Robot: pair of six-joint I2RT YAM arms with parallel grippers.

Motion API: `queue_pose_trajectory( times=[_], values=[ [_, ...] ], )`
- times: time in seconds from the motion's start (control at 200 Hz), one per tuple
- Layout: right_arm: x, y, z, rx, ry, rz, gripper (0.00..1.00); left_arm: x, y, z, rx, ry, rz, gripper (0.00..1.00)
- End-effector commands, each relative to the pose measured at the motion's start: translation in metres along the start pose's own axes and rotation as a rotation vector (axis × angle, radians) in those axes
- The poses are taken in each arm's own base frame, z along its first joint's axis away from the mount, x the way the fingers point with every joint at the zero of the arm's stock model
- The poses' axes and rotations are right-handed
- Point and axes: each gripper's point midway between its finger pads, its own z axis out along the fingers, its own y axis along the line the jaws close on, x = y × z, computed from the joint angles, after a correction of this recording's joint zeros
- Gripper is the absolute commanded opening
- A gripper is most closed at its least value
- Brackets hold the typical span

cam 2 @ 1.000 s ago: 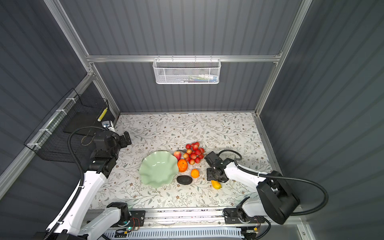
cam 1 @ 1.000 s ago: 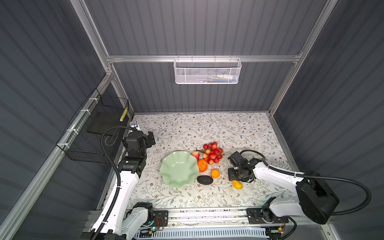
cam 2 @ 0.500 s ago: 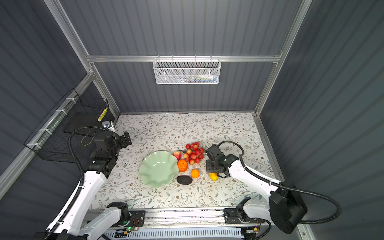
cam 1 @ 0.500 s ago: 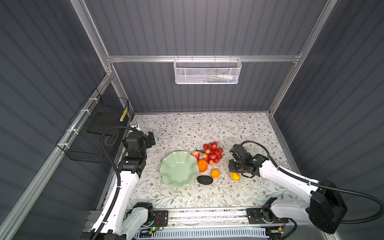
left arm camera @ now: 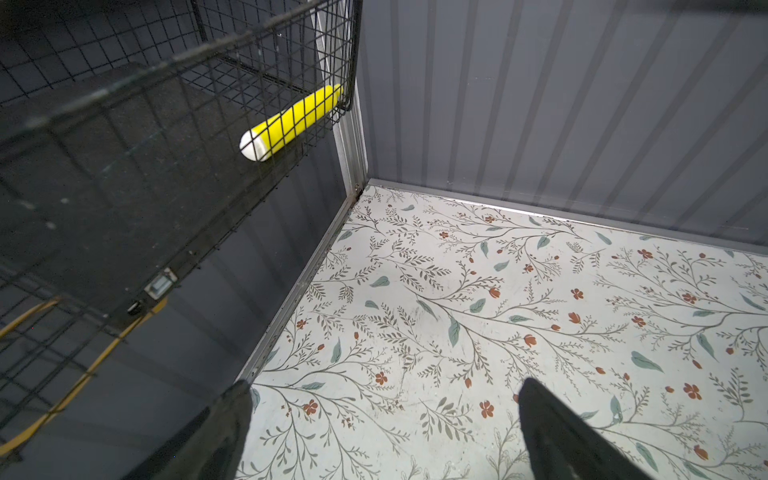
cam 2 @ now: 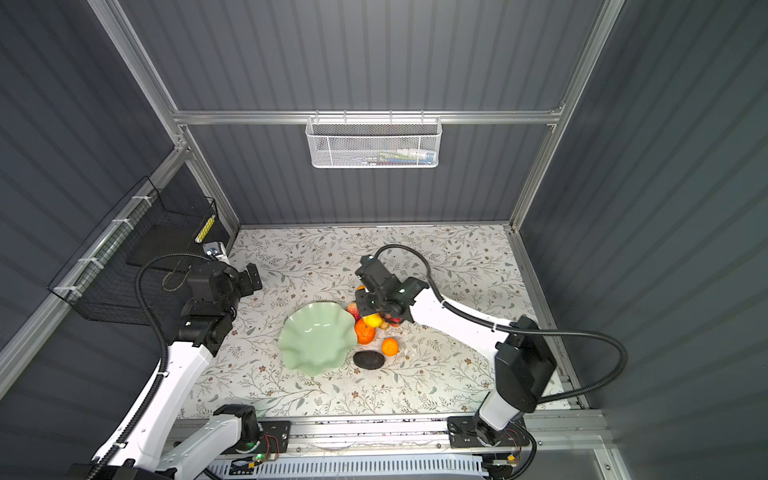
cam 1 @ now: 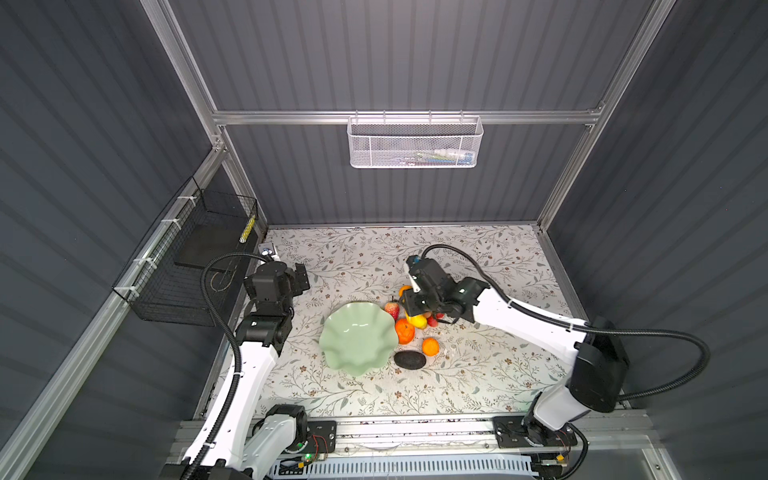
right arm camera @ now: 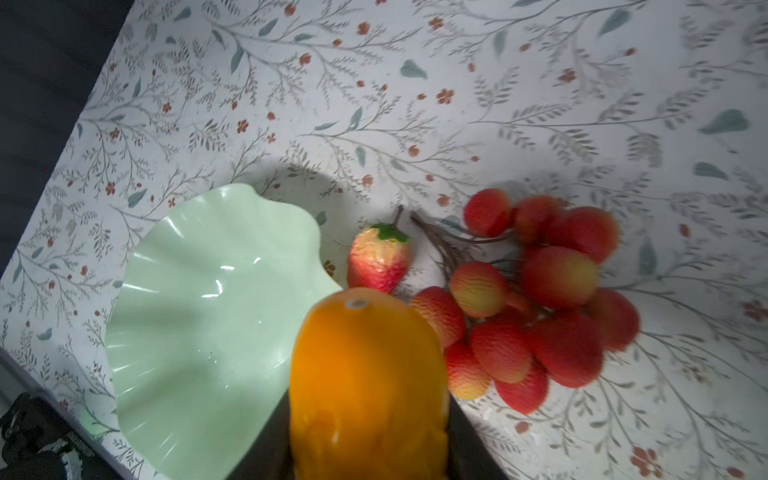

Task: Place and organize the fake fruits in the fruit bowl
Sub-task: 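Carry the yellow squash into the green bowl and release it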

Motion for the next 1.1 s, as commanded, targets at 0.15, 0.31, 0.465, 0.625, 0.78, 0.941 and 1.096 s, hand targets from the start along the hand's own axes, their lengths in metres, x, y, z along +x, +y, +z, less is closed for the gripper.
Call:
queue_pose_trajectory(
  times=[0.15, 0.31, 0.465, 0.625, 0.78, 0.941, 1.096],
  values=[
    [-0.003, 0.078, 0.052, -0.134, 0.066, -0.144, 0.22, 0.009, 0.0, 0.002, 0.003, 0.026, 0.017, 1.0],
    [0.01, 0.104, 0.089, -0.163, 0.141, -0.194, 0.23, 0.009, -0.001, 0.002, 0.006, 0.025, 0.015, 1.0],
    [0.021, 0.11, 0.121, -0.145, 0.182, -0.219, 0.24, 0.008, -0.001, 0.002, 0.007, 0.022, 0.012, 1.0],
    [0.038, 0.103, 0.147, -0.104, 0.228, -0.237, 0.28, 0.008, -0.003, 0.001, 0.024, 0.022, 0.006, 1.0],
    [0.051, 0.098, 0.159, -0.075, 0.255, -0.251, 0.38, 0.008, -0.004, 0.001, 0.029, 0.024, 0.006, 1.0],
    [0.042, 0.098, 0.149, -0.07, 0.227, -0.246, 0.57, 0.008, -0.004, 0.001, 0.029, 0.022, 0.004, 1.0],
    [0.013, 0.107, 0.113, -0.11, 0.126, -0.231, 0.71, 0.009, -0.005, 0.002, 0.031, 0.028, 0.006, 1.0]
  ],
)
